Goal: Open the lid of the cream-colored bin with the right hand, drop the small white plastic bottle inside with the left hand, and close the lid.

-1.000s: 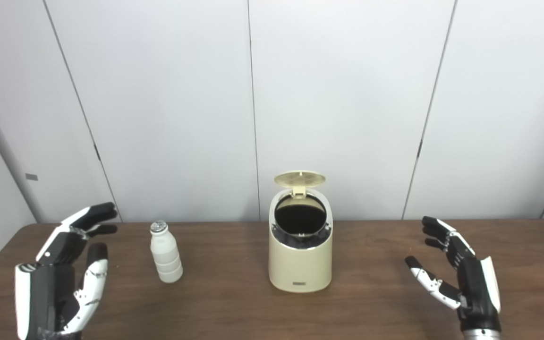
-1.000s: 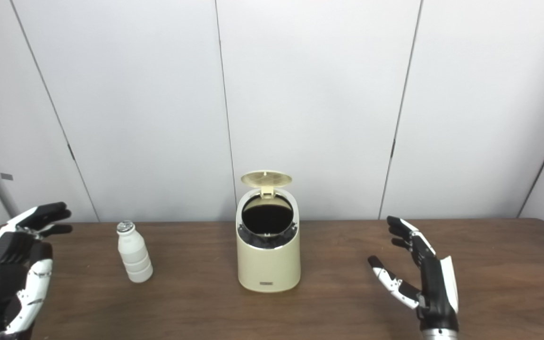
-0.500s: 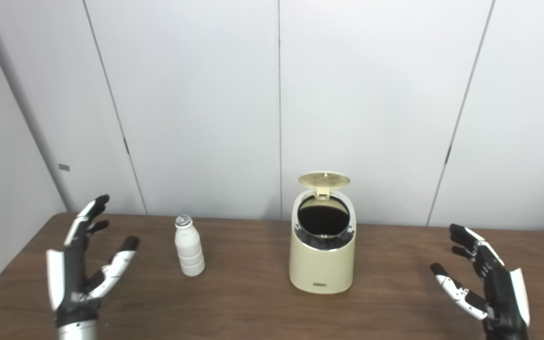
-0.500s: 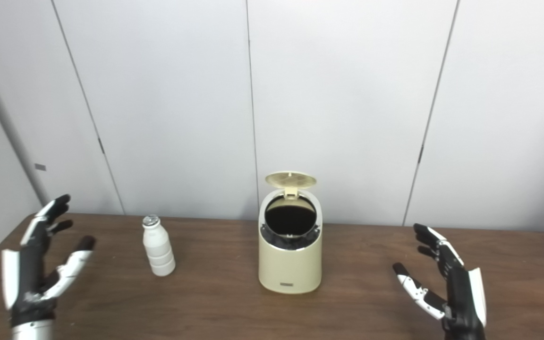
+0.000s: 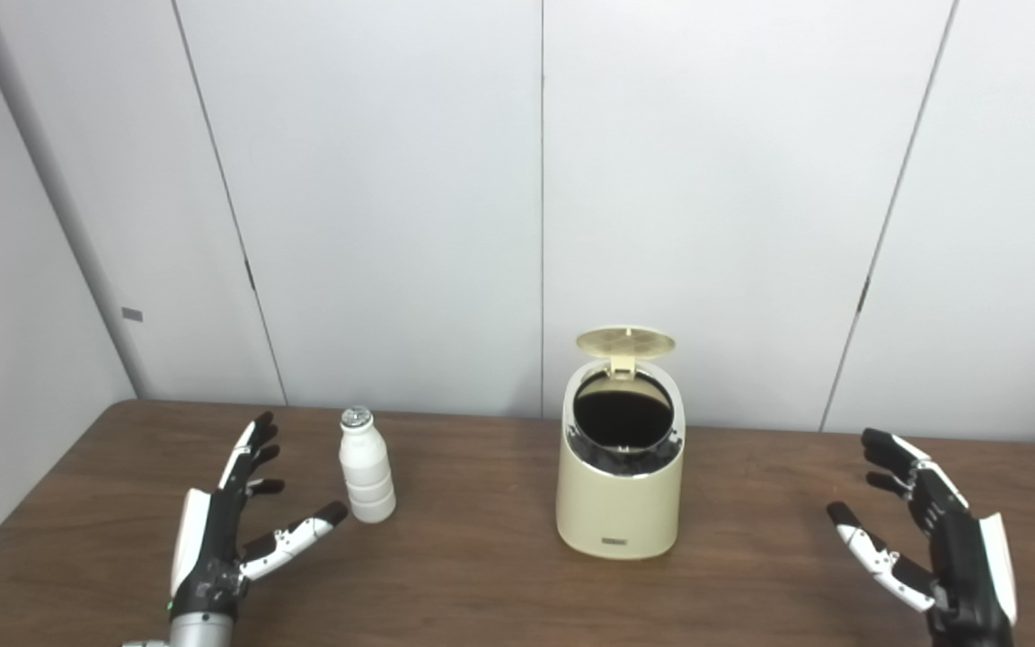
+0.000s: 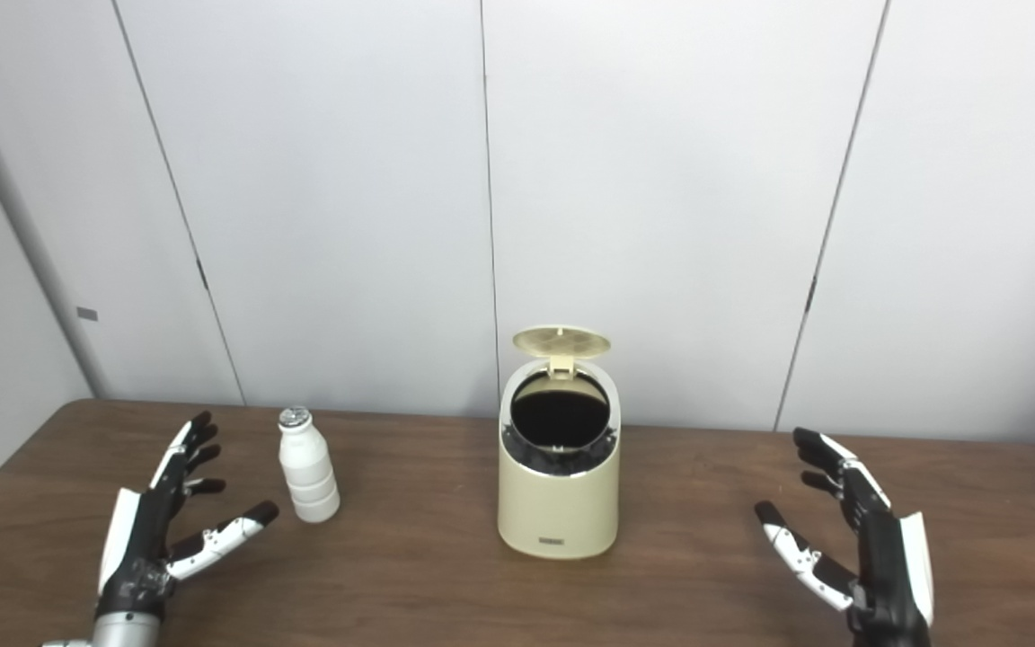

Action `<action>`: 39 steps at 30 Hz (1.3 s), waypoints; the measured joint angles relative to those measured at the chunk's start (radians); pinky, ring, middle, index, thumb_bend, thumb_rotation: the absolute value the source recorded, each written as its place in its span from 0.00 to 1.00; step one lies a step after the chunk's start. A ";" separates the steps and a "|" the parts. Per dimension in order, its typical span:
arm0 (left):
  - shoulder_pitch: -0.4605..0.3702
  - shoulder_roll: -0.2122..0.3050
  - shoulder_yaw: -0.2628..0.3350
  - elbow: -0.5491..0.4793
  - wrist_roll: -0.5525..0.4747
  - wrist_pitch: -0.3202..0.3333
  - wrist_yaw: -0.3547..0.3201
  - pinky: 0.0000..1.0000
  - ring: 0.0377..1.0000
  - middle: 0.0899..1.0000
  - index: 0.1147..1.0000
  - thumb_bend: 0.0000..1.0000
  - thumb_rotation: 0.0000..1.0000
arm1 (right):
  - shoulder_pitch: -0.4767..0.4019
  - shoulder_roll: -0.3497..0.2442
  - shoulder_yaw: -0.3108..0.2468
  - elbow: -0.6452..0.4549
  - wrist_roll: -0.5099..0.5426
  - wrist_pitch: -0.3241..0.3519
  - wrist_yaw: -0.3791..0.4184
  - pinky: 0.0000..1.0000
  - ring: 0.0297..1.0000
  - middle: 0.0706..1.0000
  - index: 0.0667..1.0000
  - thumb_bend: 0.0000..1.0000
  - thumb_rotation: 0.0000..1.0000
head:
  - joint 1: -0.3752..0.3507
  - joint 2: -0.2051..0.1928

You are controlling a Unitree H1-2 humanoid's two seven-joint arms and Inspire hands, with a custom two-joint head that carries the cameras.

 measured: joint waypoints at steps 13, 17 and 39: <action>-0.003 0.002 -0.033 -0.006 0.011 0.080 -0.025 0.77 0.87 0.91 0.95 1.00 0.45 | 0.002 0.000 -0.014 -0.003 0.018 0.000 0.017 0.73 0.79 0.80 0.75 0.25 0.00 | 0.064 0.000; -0.008 0.000 -0.047 -0.005 0.032 0.090 -0.021 0.83 0.90 0.92 0.94 1.00 0.47 | 0.005 0.000 -0.023 -0.006 0.038 0.000 0.045 0.73 0.79 0.80 0.76 0.23 0.01 | 0.078 0.000; -0.129 -0.031 -0.106 0.010 0.138 0.316 0.032 0.76 0.85 0.87 0.88 1.00 0.52 | 0.040 -0.003 -0.091 -0.044 0.100 0.000 0.189 0.64 0.75 0.76 0.72 0.42 0.58 | 0.164 0.002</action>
